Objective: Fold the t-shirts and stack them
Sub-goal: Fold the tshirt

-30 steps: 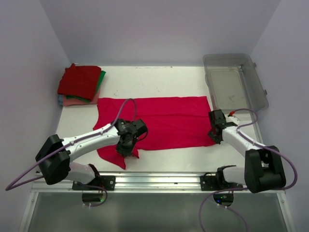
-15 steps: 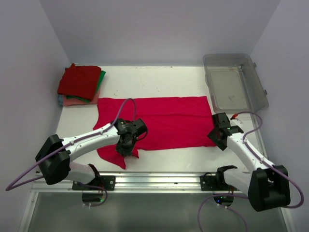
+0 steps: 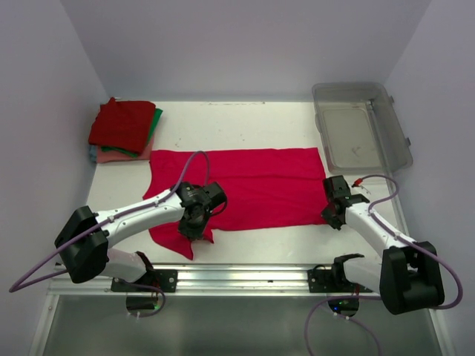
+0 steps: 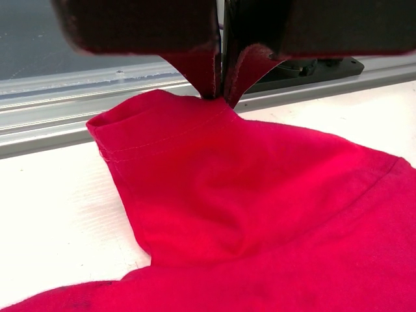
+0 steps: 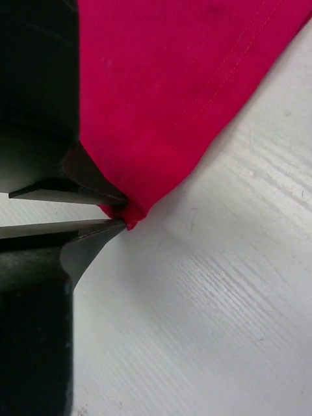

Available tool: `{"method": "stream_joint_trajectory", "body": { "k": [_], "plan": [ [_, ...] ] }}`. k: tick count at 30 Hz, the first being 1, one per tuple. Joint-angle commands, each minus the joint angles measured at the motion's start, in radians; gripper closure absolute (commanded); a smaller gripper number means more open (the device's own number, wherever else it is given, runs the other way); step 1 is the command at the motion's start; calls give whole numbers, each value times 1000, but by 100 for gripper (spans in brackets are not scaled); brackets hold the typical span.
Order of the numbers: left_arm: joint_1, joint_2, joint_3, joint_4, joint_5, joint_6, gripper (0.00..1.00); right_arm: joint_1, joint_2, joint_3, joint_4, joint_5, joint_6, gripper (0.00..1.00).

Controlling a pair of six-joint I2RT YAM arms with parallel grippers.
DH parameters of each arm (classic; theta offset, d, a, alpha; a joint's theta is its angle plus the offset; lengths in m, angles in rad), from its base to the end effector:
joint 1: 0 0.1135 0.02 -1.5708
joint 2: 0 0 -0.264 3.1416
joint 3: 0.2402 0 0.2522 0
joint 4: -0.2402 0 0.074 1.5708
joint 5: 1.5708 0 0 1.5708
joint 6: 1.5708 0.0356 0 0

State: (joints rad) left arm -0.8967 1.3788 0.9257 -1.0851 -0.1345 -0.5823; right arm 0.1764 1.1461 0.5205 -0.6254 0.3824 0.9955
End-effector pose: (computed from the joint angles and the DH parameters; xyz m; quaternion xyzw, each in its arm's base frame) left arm 0.1409 -0.1687 0.2101 0.1551 0.9855 0.0387 0.0573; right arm 0.1781 0.0183 0.1576 0.4137 0.8770 -0.0699 0.2340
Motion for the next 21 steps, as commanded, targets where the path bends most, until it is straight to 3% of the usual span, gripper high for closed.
{"method": "stream_joint_trajectory", "body": {
  "k": [1,2,5,8,14,21],
  "plan": [
    [7,-18,-7,14,-1,12,100,-2,38,-23,62,1,34,81],
    [7,-21,-8,14,-1,10,100,-2,41,-24,62,-2,34,89],
    [7,-29,-8,7,-5,6,100,-2,20,-24,53,3,31,93],
    [12,-37,7,-4,-25,-4,100,-3,-26,-14,26,6,20,96],
    [24,-49,91,-76,-222,-79,100,-2,-146,33,-17,-2,-15,100],
    [87,-29,166,-93,-375,-108,100,-2,-102,108,15,21,-63,100]
  ]
}}
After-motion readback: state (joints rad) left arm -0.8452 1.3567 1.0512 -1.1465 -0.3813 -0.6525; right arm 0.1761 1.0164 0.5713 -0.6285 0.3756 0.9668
